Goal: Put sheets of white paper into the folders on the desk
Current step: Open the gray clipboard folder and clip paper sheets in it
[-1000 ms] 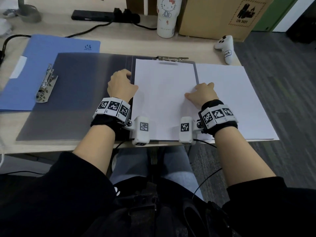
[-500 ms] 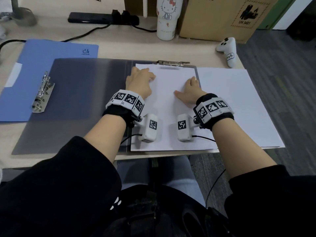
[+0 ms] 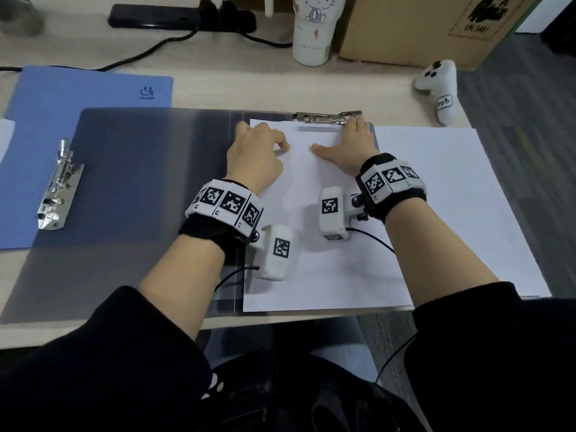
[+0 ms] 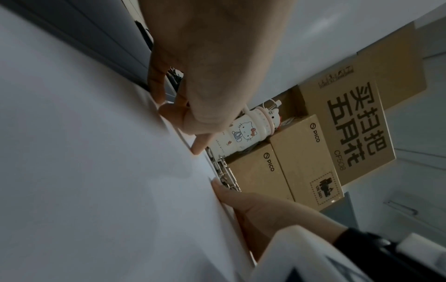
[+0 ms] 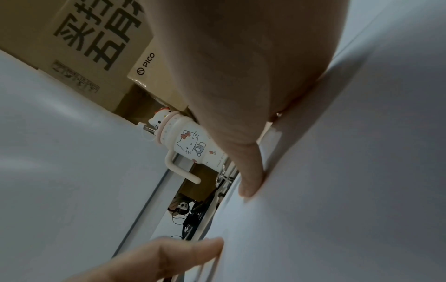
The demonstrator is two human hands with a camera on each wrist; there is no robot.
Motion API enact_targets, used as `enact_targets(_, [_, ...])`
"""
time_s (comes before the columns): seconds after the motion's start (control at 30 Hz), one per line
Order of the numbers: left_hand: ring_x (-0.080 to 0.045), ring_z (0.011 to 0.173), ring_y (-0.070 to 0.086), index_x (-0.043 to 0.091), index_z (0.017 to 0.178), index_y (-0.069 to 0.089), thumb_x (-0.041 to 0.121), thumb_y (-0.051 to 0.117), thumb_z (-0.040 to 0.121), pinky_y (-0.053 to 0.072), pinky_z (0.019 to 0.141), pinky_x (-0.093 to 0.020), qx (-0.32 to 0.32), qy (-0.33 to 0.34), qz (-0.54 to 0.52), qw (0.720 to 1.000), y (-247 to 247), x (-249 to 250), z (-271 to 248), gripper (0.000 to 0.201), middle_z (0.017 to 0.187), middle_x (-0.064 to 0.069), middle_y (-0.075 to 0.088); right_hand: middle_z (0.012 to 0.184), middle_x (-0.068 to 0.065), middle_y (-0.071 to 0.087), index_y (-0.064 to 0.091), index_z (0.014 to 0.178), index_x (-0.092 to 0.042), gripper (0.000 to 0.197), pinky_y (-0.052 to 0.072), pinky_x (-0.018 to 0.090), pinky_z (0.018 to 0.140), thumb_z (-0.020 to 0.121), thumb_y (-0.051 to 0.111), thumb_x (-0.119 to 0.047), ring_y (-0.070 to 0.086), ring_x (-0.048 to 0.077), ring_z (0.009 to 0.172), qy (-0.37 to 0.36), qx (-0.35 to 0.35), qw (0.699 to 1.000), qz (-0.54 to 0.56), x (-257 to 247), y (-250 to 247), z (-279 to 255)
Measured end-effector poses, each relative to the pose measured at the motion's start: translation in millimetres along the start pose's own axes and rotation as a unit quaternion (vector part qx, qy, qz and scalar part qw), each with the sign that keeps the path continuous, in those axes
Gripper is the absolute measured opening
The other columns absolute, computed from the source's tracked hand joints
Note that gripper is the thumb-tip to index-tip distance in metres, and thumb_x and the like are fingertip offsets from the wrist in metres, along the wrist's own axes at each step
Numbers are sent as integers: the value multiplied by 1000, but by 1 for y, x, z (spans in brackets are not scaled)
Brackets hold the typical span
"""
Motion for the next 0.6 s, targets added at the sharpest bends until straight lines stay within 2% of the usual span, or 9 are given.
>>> enact_targets(0.1, [-27, 120, 34, 22, 110, 64, -7, 39, 80, 38, 76, -34, -1, -1, -12, 1000, 0, -4, 4, 48, 122, 1, 54, 158, 20, 1, -1, 150, -6, 99, 4, 39, 121, 85, 60, -50, -2, 31, 147, -15, 8, 1000, 20, -2, 2, 4])
enact_targets(0.23, [-27, 121, 34, 23, 112, 65, -6, 39, 82, 37, 77, -33, -12, 5, -7, 1000, 0, -5, 7, 49, 125, 1, 52, 158, 21, -2, -7, 151, -21, 89, 2, 44, 120, 90, 55, -43, -7, 37, 146, -40, -23, 999, 0, -9, 4, 6])
enact_targets(0.3, [-26, 122, 35, 24, 111, 66, -4, 39, 83, 40, 83, -35, -25, 4, -20, 999, 0, -7, 10, 48, 126, 2, 52, 158, 18, -5, -7, 150, -29, 82, 0, 47, 119, 92, 51, -39, -10, 39, 145, -50, -41, 998, -17, -14, 5, 5])
enact_targets(0.37, [-26, 123, 38, 25, 106, 68, 0, 41, 85, 42, 95, -38, -39, 2, -35, 999, -3, -9, 17, 43, 127, 2, 53, 159, 15, -8, -6, 150, -34, 79, -3, 50, 118, 93, 48, -35, -12, 39, 145, -51, -54, 997, -23, -16, 6, 6])
enact_targets(0.43, [-23, 122, 46, 26, 101, 70, 5, 46, 87, 42, 99, -36, -53, -11, -64, 997, -7, -10, 24, 35, 127, 1, 56, 159, 12, -10, -5, 149, -36, 77, -5, 51, 118, 92, 47, -32, -15, 38, 145, -49, -65, 997, -18, -17, 7, 5])
enact_targets(0.53, [-20, 111, 58, 24, 102, 70, 12, 53, 87, 44, 96, -28, -56, -21, -109, 992, -14, -9, 36, 25, 117, 1, 65, 159, 10, -13, -6, 149, -37, 77, -7, 52, 117, 93, 46, -32, -18, 37, 144, -45, -77, 996, -12, -16, 8, 5])
enact_targets(0.6, [-23, 99, 65, 24, 99, 69, 18, 57, 85, 51, 92, -34, -15, -22, -167, 986, -20, -4, 46, 20, 107, -1, 69, 159, 9, -15, -7, 148, -38, 76, -8, 52, 117, 93, 45, -32, -20, 37, 144, -43, -82, 996, -17, -15, 10, 6])
Point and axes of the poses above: each hand's wrist, its own z-axis towards the middle knuckle, its own y-axis out of the palm, x = y × z, the point moved 7 cm from there along z, towards the middle knuckle
